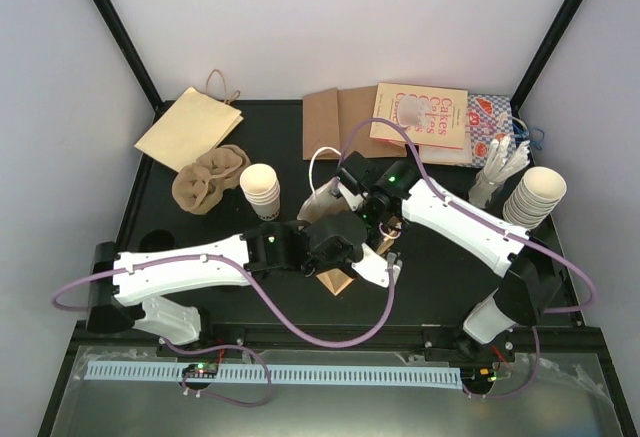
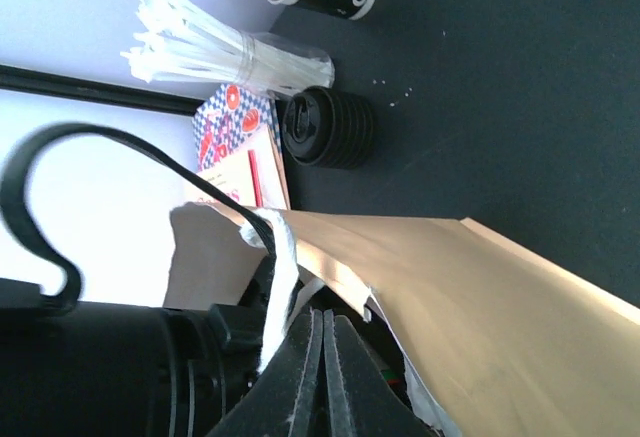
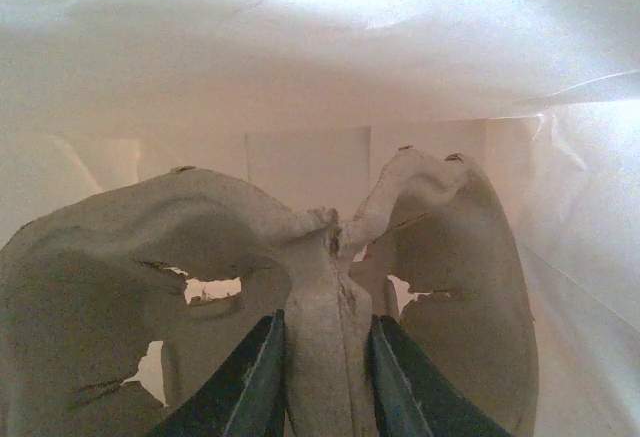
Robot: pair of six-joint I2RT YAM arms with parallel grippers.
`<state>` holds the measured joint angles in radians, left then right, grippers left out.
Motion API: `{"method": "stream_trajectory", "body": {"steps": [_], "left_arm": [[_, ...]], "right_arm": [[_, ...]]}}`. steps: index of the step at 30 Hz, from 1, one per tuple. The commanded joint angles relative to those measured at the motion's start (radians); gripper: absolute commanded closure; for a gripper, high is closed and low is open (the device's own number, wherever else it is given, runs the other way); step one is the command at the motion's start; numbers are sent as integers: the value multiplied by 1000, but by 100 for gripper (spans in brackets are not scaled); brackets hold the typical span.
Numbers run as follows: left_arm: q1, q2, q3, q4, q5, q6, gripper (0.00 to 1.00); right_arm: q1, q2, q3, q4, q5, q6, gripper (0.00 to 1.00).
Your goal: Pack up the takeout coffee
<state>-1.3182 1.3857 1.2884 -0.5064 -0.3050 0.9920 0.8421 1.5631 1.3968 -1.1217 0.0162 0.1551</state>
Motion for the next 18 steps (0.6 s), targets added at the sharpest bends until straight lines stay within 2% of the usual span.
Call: {"method": "stream_trajectory", "body": {"steps": [1, 14, 15, 18], "left_arm": [[-26, -51, 48, 43, -19, -20, 98], [-42, -99, 58, 75, 159, -153, 98], [-41, -99, 56, 67, 156, -152, 96], [-41, -99, 34, 80, 101, -143, 74]], "right_arm": [[6, 15, 2, 5, 10, -4, 76], [5, 24, -35, 46, 12, 8, 76], [5, 24, -33, 46, 12, 9, 76], [6, 21, -27, 39, 12, 8, 76]]}}
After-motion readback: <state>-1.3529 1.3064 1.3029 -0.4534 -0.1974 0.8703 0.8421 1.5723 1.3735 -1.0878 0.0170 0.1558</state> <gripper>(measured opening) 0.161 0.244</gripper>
